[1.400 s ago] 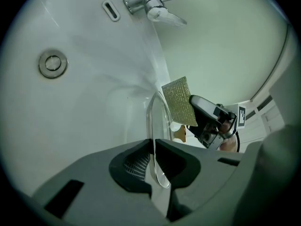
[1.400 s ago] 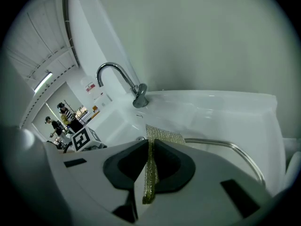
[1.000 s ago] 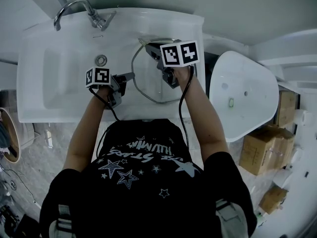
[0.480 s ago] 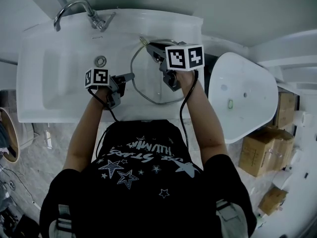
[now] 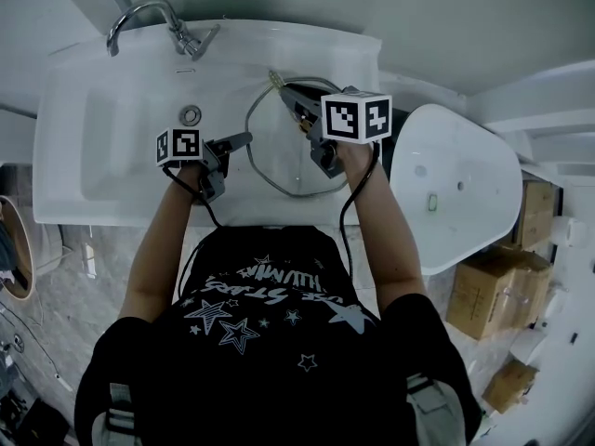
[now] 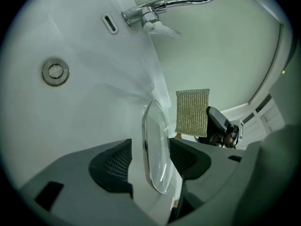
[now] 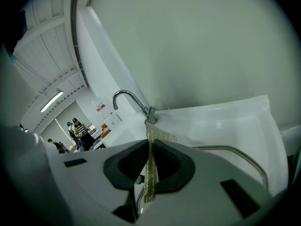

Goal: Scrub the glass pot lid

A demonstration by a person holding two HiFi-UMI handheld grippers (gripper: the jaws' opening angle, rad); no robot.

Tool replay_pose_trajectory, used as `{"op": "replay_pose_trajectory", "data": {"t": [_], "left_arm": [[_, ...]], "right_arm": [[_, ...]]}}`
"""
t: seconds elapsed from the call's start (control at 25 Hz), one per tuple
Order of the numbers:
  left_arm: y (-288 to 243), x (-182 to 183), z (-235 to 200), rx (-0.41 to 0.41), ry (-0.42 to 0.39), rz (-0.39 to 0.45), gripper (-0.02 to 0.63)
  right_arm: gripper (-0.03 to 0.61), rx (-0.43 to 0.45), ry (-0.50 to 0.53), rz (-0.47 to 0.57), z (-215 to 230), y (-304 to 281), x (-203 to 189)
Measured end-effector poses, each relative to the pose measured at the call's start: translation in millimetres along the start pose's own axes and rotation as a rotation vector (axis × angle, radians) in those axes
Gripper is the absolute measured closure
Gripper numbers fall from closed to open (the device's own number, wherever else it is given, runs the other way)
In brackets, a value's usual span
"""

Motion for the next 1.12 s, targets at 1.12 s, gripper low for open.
{"op": "replay_pose_trajectory", "data": {"t": [1.12], "left_arm": [[68, -86, 109, 0.174, -0.35, 0.477, 0.379]], "right_arm": [[0.541, 0.274, 0.091, 0.084, -35, 80, -7]]}}
Point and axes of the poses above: the fingertips, and each gripper's own axes: y backward along the fingers, z to its right, x out of its top, the point moved 9 cm from there along y, backward along the fingers, and after that the axes turned 8 degrees about y, right-handed, at the moved point
